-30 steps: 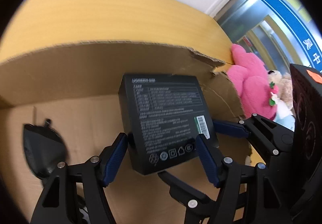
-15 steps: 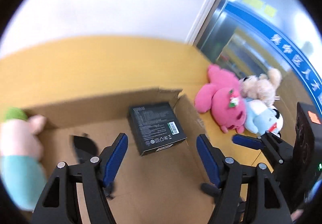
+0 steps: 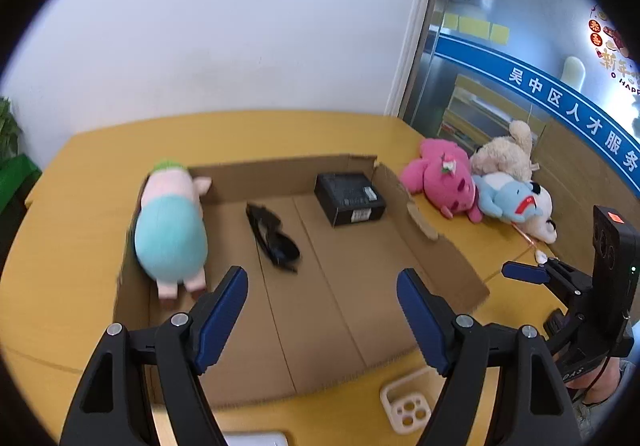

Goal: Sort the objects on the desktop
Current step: 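Move both grippers down toward the clear phone case on the table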

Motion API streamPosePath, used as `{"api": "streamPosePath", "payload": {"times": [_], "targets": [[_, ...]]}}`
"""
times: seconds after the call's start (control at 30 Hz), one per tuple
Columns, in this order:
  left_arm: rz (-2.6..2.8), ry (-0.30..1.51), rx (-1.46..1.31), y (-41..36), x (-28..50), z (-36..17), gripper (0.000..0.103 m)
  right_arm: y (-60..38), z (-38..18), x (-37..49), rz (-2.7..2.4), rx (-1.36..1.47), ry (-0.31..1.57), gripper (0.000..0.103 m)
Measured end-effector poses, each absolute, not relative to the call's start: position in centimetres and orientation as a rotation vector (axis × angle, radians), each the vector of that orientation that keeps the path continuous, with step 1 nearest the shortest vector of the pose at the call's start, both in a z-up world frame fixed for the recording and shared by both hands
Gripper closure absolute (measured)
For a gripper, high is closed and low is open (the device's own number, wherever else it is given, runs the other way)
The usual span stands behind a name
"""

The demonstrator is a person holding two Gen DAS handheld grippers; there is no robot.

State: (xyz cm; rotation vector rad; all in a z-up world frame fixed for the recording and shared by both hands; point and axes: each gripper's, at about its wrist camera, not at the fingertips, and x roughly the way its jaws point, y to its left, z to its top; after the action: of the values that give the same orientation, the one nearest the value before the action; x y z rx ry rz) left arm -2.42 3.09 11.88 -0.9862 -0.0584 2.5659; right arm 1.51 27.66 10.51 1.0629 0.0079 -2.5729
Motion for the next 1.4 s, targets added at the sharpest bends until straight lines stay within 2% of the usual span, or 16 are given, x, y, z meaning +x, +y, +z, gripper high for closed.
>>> {"api": "streamPosePath", "payload": {"times": [0.13, 0.4, 0.73, 0.9, 1.17, 1.4], "targets": [[2.508, -0.084, -1.057, 3.7, 0.2, 8.6, 0.026, 27.4, 6.9, 3.5, -2.511, 1.183, -0.043, 0.0], [2.376, -0.073, -1.183, 6.8, 2.6, 2.8, 0.026, 28.3, 1.1, 6.7, -2.466, 1.354, -0.004, 0.0], [2.14, -0.174, -1.363, 10.1, 2.1, -2.2, 0.026, 30.2, -1.5, 6.5, -2.391, 1.439, -0.102, 0.0], [2.066, -0.21, -1.447, 11.3, 1.0, -4.4, 0.026, 29.4, -2.5, 5.7, -2.344, 1.467, -0.087, 0.0], [2.104, -0.238, -1.452, 10.4, 0.6, -4.4, 0.026, 29.6, -2.5, 5.2, -2.317, 1.422, -0.208, 0.0], [2.201, -0.223, -1.32, 8.7, 2.2, -1.7, 0.026, 27.8, -0.6, 6.6, -2.349, 1.287, -0.182, 0.0]]}}
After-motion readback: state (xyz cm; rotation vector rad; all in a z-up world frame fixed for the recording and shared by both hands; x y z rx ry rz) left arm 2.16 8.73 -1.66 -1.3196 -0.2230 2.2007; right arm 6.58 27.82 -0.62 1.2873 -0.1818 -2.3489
